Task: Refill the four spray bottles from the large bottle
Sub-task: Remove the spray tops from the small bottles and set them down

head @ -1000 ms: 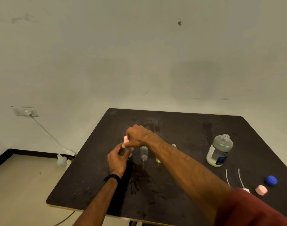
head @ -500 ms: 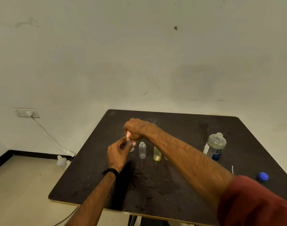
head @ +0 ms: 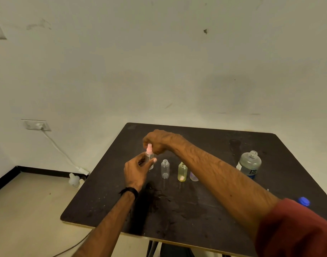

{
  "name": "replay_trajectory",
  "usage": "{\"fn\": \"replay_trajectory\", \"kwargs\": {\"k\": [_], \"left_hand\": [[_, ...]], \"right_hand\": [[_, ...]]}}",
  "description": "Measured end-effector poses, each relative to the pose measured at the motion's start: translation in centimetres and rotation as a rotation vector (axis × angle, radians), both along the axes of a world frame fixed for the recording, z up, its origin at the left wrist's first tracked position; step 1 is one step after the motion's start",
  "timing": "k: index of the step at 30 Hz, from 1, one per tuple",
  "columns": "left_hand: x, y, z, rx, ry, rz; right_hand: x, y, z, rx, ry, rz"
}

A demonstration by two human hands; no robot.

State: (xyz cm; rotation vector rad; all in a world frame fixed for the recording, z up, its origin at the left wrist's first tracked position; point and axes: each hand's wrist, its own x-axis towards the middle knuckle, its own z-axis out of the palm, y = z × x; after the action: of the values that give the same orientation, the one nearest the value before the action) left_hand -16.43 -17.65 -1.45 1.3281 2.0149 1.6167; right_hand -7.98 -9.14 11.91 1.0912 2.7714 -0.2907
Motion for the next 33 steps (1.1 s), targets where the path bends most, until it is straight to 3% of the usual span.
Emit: {"fn": "replay_trajectory", "kwargs": {"k": [3,7,13,18,23,29,33], "left_hand": [[-0.1,-0.1,-0.5,-0.010,-0.021,0.003],[0.2,-0.3,-0.3,-0.013,-0.035,-0.006],[0.1,-0.5,-0.8,-0.034,-0.049,-0.014],[0.3,-0.6,-0.7,-0.034,-0.064,-0.014],[0.4,-0.7,-1.3,-0.053,-0.061,-0.016],[0.3,-0.5,-1.2,-0.057,-0.055,-0.014],[0.2,-0.6,-1.3,-0.072,-0.048,-0.037]], "right_hand": [[0.2,0.0,0.1,-0.036,-0.008,-0.016],[0.1,0.1,-0.7,0.124,0.016,-0.060],[0.0,-0.1,-0.5,-0.011,-0.023,0.007],[-0.1,-0.5,-0.8,0.167,-0.038,-0.031],[-0.2,-0.4,-0.8,0.019,-0.090,0.024],[-0.2,-0.6,-1.4,0.150,-0.080,-0.021],[-0.6,-0.3,-1.5,-0.014,-0.065,0.006]]}}
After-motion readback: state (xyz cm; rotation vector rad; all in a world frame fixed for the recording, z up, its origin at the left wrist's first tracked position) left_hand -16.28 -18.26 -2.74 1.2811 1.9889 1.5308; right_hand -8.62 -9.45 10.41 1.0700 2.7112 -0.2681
